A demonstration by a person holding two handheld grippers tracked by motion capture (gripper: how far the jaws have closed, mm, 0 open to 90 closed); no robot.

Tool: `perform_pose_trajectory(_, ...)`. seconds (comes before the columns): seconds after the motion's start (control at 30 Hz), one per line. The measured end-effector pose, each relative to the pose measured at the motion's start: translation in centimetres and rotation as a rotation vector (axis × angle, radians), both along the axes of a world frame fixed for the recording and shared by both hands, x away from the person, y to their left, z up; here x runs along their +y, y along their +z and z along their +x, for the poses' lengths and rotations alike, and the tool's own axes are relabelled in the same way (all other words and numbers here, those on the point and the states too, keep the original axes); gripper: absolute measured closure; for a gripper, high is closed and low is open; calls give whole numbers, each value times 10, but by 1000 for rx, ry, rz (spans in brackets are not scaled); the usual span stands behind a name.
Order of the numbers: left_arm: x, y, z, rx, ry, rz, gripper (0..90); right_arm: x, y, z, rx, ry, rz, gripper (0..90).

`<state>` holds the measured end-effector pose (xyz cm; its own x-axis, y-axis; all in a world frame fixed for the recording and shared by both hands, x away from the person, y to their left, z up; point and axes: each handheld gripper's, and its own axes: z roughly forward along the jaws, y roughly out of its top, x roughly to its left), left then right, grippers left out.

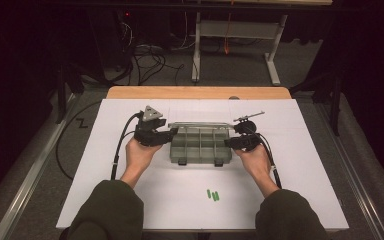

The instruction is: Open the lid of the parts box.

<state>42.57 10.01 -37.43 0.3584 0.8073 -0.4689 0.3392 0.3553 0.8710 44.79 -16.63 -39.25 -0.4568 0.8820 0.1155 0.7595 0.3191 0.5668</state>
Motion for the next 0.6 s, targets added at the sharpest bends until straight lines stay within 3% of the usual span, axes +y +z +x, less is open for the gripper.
perform_pose_trajectory(0.6, -5, 0, 23, 3, 40, -16, 527, 1, -1, -1, -11, 5, -10, 688)
